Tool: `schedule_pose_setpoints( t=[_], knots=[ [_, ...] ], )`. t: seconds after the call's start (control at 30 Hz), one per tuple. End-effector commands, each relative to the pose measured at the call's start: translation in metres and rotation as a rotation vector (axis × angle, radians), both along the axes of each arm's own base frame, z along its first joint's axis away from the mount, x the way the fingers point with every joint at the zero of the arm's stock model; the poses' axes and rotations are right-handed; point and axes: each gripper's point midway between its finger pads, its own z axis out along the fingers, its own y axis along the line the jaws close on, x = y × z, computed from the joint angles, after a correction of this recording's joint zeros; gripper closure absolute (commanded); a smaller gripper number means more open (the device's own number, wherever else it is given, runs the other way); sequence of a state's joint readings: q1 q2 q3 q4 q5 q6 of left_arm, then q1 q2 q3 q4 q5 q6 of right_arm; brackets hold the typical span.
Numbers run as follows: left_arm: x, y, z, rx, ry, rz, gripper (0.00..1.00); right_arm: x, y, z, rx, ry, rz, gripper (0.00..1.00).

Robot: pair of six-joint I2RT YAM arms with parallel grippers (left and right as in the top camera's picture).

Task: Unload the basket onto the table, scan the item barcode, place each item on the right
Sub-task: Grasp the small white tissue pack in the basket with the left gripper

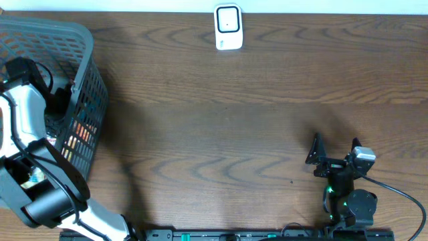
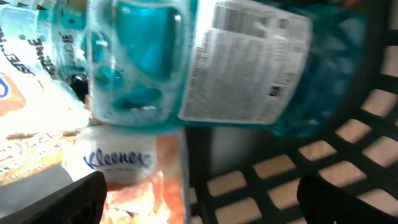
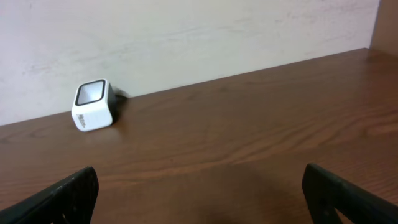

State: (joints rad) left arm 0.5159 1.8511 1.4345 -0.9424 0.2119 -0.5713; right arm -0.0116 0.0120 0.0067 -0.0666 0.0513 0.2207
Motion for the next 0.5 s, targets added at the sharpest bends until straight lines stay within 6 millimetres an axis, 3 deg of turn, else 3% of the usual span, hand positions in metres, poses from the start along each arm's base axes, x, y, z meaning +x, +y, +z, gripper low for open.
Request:
schedule_pose_setpoints(
  t=[0.0, 0.07, 0.13, 0.3, 0.4, 0.47],
  knots=[
    [-0.009, 0.003, -0.014, 0.017, 0.059, -0.015, 0.17, 0.0, 0.002, -0.001, 0.01, 0.0, 0.006, 0.01],
    [-0.011, 0.002, -0.019, 0.01, 0.073, -0.026, 0.52, 0.0, 0.002, -0.001, 0.01, 0.0, 0.006, 0.01],
    [-0.014, 0.0, -0.023, 0.003, 0.086, -0.034, 0.64, 0.0, 0.002, -0.001, 0.01, 0.0, 0.006, 0.01],
    [-0.027, -0.006, -0.035, -0.019, 0.136, -0.037, 0.62, 0.0, 0.002, -0.001, 0.01, 0.0, 0.006, 0.01],
    [-0.038, -0.01, -0.044, -0.025, 0.171, -0.037, 0.32, 0.0, 0.002, -0.001, 0.01, 0.0, 0.006, 0.01],
    [-0.045, -0.007, -0.049, -0.001, 0.2, -0.036, 0.18, 0.0, 0.002, -0.001, 0.01, 0.0, 0.006, 0.01]
  ],
)
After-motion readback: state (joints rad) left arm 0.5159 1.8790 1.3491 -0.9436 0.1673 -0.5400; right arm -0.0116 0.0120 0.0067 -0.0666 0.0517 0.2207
